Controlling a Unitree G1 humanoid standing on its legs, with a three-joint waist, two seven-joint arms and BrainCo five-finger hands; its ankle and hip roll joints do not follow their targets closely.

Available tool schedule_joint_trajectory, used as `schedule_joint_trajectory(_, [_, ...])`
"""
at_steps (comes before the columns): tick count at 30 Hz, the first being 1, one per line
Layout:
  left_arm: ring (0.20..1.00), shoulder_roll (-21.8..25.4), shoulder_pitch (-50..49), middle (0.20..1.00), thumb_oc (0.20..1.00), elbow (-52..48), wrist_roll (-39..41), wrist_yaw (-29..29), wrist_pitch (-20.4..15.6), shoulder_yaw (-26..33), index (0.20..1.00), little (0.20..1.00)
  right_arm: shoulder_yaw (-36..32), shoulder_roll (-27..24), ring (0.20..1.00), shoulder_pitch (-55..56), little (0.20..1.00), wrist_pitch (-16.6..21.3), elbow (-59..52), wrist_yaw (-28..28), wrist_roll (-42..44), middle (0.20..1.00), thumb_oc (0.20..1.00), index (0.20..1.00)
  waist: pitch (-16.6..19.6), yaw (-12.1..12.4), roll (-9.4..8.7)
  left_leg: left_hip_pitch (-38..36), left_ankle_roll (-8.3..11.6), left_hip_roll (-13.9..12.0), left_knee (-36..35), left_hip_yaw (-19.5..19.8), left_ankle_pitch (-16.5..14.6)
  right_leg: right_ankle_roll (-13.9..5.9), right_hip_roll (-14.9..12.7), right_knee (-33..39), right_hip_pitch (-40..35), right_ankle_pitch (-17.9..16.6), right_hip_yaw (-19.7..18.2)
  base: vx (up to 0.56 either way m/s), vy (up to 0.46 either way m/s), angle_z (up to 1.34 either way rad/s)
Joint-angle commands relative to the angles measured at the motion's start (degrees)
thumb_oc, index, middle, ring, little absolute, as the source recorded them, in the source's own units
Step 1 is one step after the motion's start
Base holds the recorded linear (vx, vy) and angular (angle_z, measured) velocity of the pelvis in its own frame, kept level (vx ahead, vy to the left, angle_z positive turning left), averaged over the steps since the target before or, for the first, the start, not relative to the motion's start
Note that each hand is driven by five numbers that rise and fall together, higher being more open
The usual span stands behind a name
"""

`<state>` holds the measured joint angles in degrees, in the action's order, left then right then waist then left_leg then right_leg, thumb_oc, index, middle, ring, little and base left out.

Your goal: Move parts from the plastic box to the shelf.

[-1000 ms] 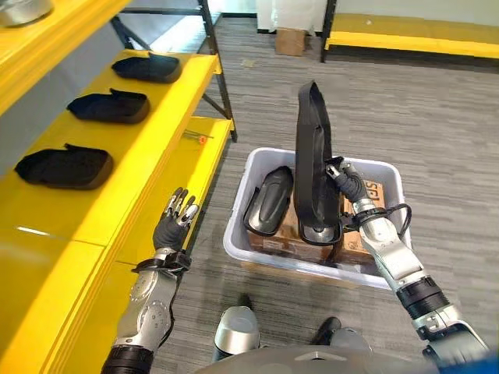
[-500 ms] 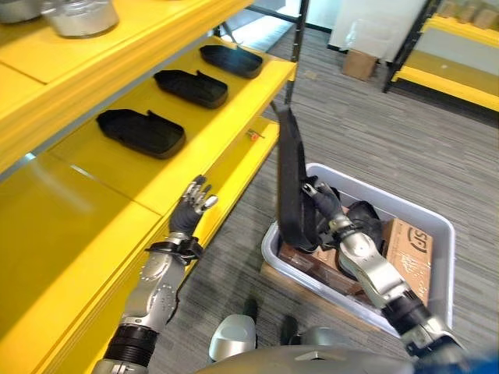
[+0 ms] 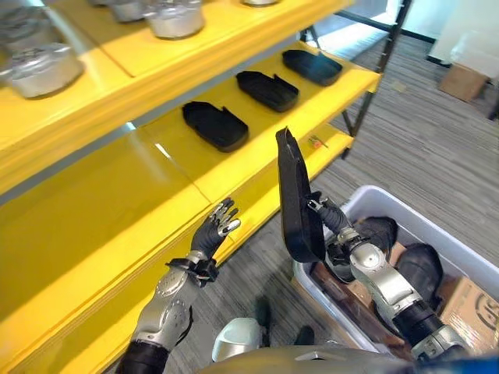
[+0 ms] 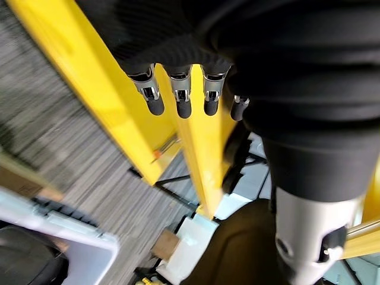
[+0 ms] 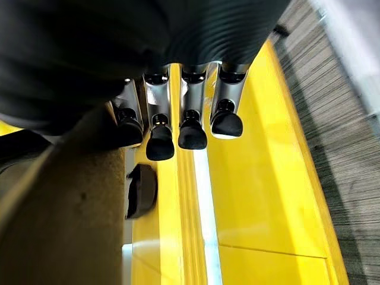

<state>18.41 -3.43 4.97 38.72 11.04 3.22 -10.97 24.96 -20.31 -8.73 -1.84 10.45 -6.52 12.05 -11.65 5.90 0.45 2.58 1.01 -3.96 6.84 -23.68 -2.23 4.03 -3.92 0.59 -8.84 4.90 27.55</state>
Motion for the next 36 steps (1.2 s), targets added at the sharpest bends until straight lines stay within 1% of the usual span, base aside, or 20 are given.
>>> schedule_joint_trajectory(1, [1.0, 0.4, 1.0, 1.0, 1.0, -2.6, -0.5, 1.8, -1.2, 0.4, 1.0, 1.0, -2.8, 2.7, 0.2, -5.3, 0.2, 3.4, -1.3, 0.2, -1.4, 0.2, 0.2, 0.2, -0.1, -0.9, -1.11, -2.6, 1.94, -3.7, 8.0, 2.6, -2.4, -6.43, -2.8, -7.0, 2.8, 0.8, -5.9, -0.08, 0.221, 0.47])
schedule_joint_trajectory(4, [1.0, 0.2, 1.6, 1.0, 1.0, -2.8, -0.7, 1.5, -0.3, 0.2, 1.0, 1.0, -3.2, 2.3, 0.2, -5.4, 0.2, 2.8, -0.7, 1.0, -0.8, 0.2, 0.2, 0.2, 0.3, -1.7, -1.41, -4.2, 1.82, -6.7, 12.5, 0.9, -2.3, -5.85, -4.0, -9.6, 4.1, 2.4, -4.6, -0.05, 0.212, 0.35])
schedule_joint_trajectory(6, [1.0, -0.1, 1.7, 1.0, 1.0, -2.9, 0.0, 0.9, -0.4, 0.3, 1.0, 1.0, -3.3, 2.1, 0.2, -5.5, 0.2, 2.3, -0.7, 1.2, -0.4, 0.2, 0.2, 0.2, 0.9, -1.8, -1.01, -5.3, 2.33, -6.7, 12.5, 2.6, -1.8, -5.79, -4.5, -10.6, 5.4, 2.6, -4.9, -0.04, 0.304, 0.52])
schedule_joint_trajectory(8, [1.0, 0.0, 1.5, 1.0, 1.0, -3.2, -0.1, 0.1, -0.2, 0.7, 1.0, 1.0, -3.3, 1.8, 0.2, -5.7, 0.2, 1.9, -0.5, 1.6, 0.1, 0.2, 0.2, 0.2, 1.2, -1.7, -0.48, -6.4, 2.23, -5.8, 10.2, 3.6, -2.5, -6.34, -5.1, -11.4, 6.3, 2.5, -5.1, -0.01, 0.324, 0.44])
schedule_joint_trajectory(9, [1.0, 0.5, 1.2, 1.0, 1.0, -3.2, -0.1, -0.2, 0.3, 1.0, 1.0, 1.0, -3.3, 2.0, 0.2, -5.8, 0.2, 1.8, -0.3, 1.7, 0.5, 0.2, 0.2, 0.2, 1.2, -1.6, 0.18, -8.0, 2.0, -5.1, 7.2, 3.4, -3.7, -7.27, -6.0, -12.2, 6.7, 2.2, -4.8, 0.0, 0.294, 0.66])
schedule_joint_trajectory(11, [1.0, 1.1, 1.3, 1.0, 1.0, -3.3, -0.3, -0.2, 0.6, 0.9, 1.0, 1.0, -3.5, 2.2, 0.2, -5.6, 0.2, 1.3, -0.8, 1.4, 0.6, 0.2, 0.2, 0.2, 1.2, -1.9, 0.58, -9.5, 1.66, -4.7, 4.5, 2.3, -4.8, -8.1, -6.7, -12.7, 6.8, 1.9, -4.3, -0.01, 0.378, 0.65])
schedule_joint_trajectory(12, [1.0, 2.0, 1.2, 1.0, 1.0, -3.4, -0.9, 0.4, 0.8, 0.8, 1.0, 1.0, -3.7, 2.3, 0.2, -5.0, 0.2, 0.8, -1.5, 0.7, 0.6, 0.2, 0.2, 0.2, 1.1, -1.9, 1.07, -10.7, 1.4, -4.2, 1.6, 2.0, -4.7, -9.16, -7.4, -13.2, 7.0, 1.5, -3.8, -0.02, 0.439, 0.36])
schedule_joint_trajectory(13, [1.0, 2.4, 1.1, 1.0, 1.0, -3.6, -1.1, 0.6, 0.9, 0.6, 1.0, 1.0, -3.8, 2.5, 0.2, -4.8, 0.2, 0.7, -1.6, 0.2, 0.4, 0.2, 0.2, 0.2, 1.0, -1.7, 1.24, -11.2, 1.16, -3.8, 0.4, 2.0, -4.5, -9.72, -7.8, -13.4, 7.0, 1.3, -3.7, -0.02, 0.441, 0.3])
schedule_joint_trajectory(15, [1.0, 3.0, 0.9, 1.0, 1.0, -3.8, -1.4, 0.8, 0.8, 0.4, 1.0, 1.0, -4.0, 2.6, 0.2, -4.7, 0.2, 0.4, -1.6, -0.1, 0.4, 0.2, 0.2, 0.2, 0.8, -1.5, 1.37, -11.7, 0.79, -3.3, -0.7, 2.1, -4.3, -10.35, -8.2, -13.7, 6.9, 1.0, -3.5, -0.03, 0.305, 0.37])
schedule_joint_trajectory(17, [1.0, 4.3, 0.5, 1.0, 1.0, -5.0, -2.8, 1.0, -0.1, 0.0, 1.0, 1.0, -4.2, 3.4, 0.2, -5.1, 0.2, -0.2, -1.0, -1.3, 0.3, 0.2, 0.2, 0.2, -0.2, 0.2, 1.26, -12.1, -0.16, -1.9, -3.6, 3.7, -3.1, -12.23, -9.3, -13.6, 6.6, -0.1, -3.3, -0.08, 0.497, 0.37])
schedule_joint_trajectory(20, [1.0, 5.0, 0.5, 1.0, 1.0, -6.0, -2.9, 1.1, -0.2, 0.2, 1.0, 1.0, -4.2, 3.8, 0.2, -5.8, 0.2, -1.0, 0.2, -2.1, 0.1, 0.2, 0.2, 0.2, -1.1, 1.9, 0.9, -11.6, -1.03, -0.5, -4.8, 4.9, -2.4, -13.54, -10.1, -12.6, 6.0, -1.5, -3.2, -0.08, 0.384, 0.35])
schedule_joint_trajectory(24, [1.0, 5.3, 1.2, 1.0, 1.0, -6.5, -3.5, 2.2, -0.8, -0.3, 1.0, 1.0, -4.4, 4.1, 0.2, -6.3, 0.2, -1.2, 1.0, -3.0, -0.8, 0.2, 0.2, 0.2, -2.0, 3.8, 0.37, -10.3, -2.29, 1.5, -4.9, 5.9, -2.5, -13.98, -11.1, -13.1, 5.8, -2.8, -2.9, -0.1, 0.262, 0.24])
schedule_joint_trajectory(28, [1.0, 4.9, 1.5, 1.0, 1.0, -6.5, -2.8, 2.1, -0.6, -0.8, 1.0, 1.0, -4.4, 4.3, 0.2, -6.6, 0.2, -0.9, 2.2, -3.6, -1.0, 0.2, 0.2, 0.2, -2.4, 5.0, 0.16, -9.7, -3.37, 2.7, -4.9, 6.7, -2.6, -13.82, -11.5, -16.0, 5.8, -2.9, -2.2, -0.09, 0.205, 0.2])
schedule_joint_trajectory(29, [1.0, 4.7, 1.6, 1.0, 1.0, -6.5, -2.6, 2.0, -0.3, -0.9, 1.0, 1.0, -4.2, 4.5, 0.2, -6.8, 0.2, -1.1, 2.5, -3.6, -1.3, 0.2, 0.2, 0.2, -2.4, 5.4, 0.12, -9.8, -3.6, 3.0, -5.2, 6.8, -2.5, -13.89, -11.8, -17.0, 5.8, -3.4, -1.5, -0.05, 0.189, 0.09])
schedule_joint_trajectory(31, [1.0, 4.2, 1.1, 1.0, 1.0, -6.3, -1.5, 1.5, 0.5, -1.3, 1.0, 1.0, -3.7, 5.0, 0.2, -7.0, 0.2, -1.3, 3.2, -3.6, -2.2, 0.2, 0.2, 0.2, -2.4, 6.2, 0.07, -10.5, -4.22, 3.7, -6.1, 6.8, -2.5, -14.38, -13.6, -20.2, 6.5, -5.5, -0.2, -0.02, 0.174, 0.01])
schedule_joint_trajectory(32, [1.0, 3.9, 1.0, 1.0, 1.0, -6.0, -1.0, 1.3, 0.9, -1.4, 1.0, 1.0, -3.4, 5.2, 0.2, -7.1, 0.2, -1.1, 3.7, -3.6, -2.5, 0.2, 0.2, 0.2, -2.3, 6.2, 0.04, -10.8, -4.53, 3.9, -6.5, 7.0, -2.5, -14.53, -13.6, -21.6, 7.0, -6.0, -0.7, 0.0, 0.098, -0.12])
schedule_joint_trajectory(33, [1.0, 3.7, 1.1, 1.0, 1.0, -5.1, -1.7, 1.7, 1.5, -2.2, 1.0, 1.0, -3.0, 5.2, 0.2, -7.1, 0.2, -1.6, 4.0, -3.4, -2.1, 0.2, 0.2, 0.2, -2.4, 5.0, -0.11, -10.6, -4.99, 3.7, -6.8, 7.6, -1.8, -13.37, -10.6, -20.8, 8.1, -6.2, -3.9, 0.05, 0.004, -0.13])
schedule_joint_trajectory(34, [1.0, 3.8, 1.2, 1.0, 1.0, -4.9, -2.1, 1.6, 1.8, -2.8, 1.0, 1.0, -2.8, 5.1, 0.2, -6.8, 0.2, -1.5, 4.1, -3.5, -2.0, 0.2, 0.2, 0.2, -2.5, 4.0, -0.5, -10.8, -4.98, 3.7, -6.8, 8.3, -1.9, -13.28, -8.4, -19.4, 8.5, -6.2, -6.5, 0.09, -0.093, 0.09])
schedule_joint_trajectory(35, [1.0, 3.9, 1.3, 1.0, 1.0, -4.8, -2.3, 1.5, 2.1, -3.6, 1.0, 1.0, -2.8, 4.9, 0.2, -6.4, 0.2, -1.2, 4.4, -3.3, -1.8, 0.2, 0.2, 0.2, -2.8, 2.9, -1.18, -11.1, -4.66, 3.9, -6.7, 9.4, -2.0, -12.89, -5.9, -15.6, 8.2, -5.8, -9.6, 0.11, -0.152, 0.42])
schedule_joint_trajectory(36, [1.0, 4.0, 1.6, 1.0, 1.0, -4.4, -2.7, 1.5, 1.9, -4.5, 1.0, 1.0, -2.8, 4.5, 0.2, -6.2, 0.2, -1.0, 4.6, -2.9, -1.5, 0.2, 0.2, 0.2, -2.9, 2.2, -1.74, -10.8, -4.34, 4.0, -6.2, 10.9, -2.2, -12.54, -4.6, -12.1, 7.7, -5.7, -11.8, 0.1, -0.168, 0.76])
